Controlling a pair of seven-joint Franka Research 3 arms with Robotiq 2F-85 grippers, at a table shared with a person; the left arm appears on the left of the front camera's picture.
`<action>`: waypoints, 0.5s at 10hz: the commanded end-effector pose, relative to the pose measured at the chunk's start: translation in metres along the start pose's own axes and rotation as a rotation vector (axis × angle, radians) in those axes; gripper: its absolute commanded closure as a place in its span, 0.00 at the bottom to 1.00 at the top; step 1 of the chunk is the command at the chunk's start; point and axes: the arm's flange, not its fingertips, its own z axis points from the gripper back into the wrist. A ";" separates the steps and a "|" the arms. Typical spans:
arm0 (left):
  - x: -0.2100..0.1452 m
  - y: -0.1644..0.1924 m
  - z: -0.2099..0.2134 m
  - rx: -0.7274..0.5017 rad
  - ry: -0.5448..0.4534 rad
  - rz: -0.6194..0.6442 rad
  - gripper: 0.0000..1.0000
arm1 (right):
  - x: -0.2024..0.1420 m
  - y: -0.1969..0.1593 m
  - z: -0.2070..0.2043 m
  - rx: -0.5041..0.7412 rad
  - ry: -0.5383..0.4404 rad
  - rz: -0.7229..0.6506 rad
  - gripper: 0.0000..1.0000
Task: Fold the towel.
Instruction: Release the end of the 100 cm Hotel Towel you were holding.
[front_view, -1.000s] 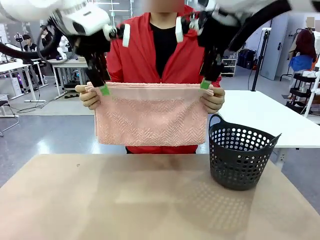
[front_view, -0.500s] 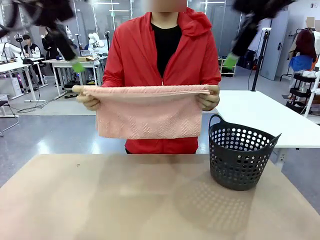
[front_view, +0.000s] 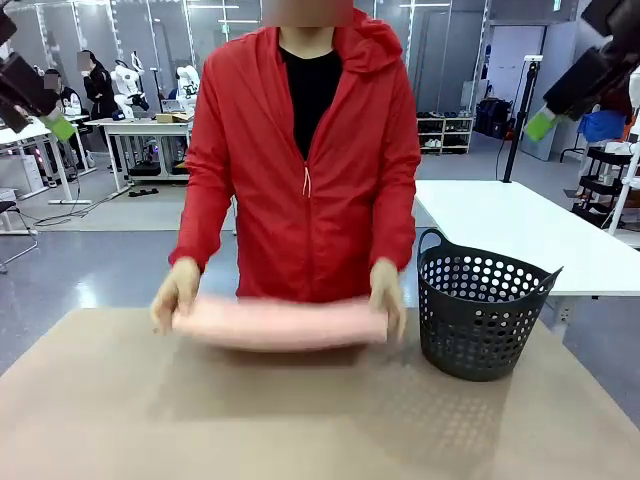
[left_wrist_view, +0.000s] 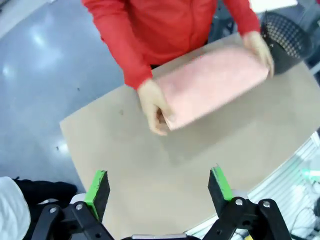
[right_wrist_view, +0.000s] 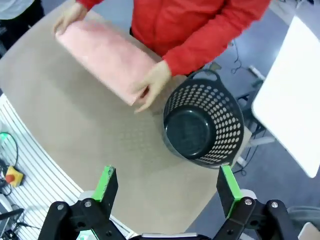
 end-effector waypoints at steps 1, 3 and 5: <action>-0.016 -0.005 -0.014 -0.014 -0.054 0.071 0.00 | -0.006 0.006 -0.017 -0.021 0.011 -0.079 0.00; -0.008 0.001 -0.007 0.002 -0.013 0.041 0.00 | -0.004 -0.001 -0.012 0.002 0.011 -0.028 0.00; -0.008 0.001 -0.007 0.002 -0.013 0.041 0.00 | -0.004 -0.001 -0.012 0.002 0.011 -0.028 0.00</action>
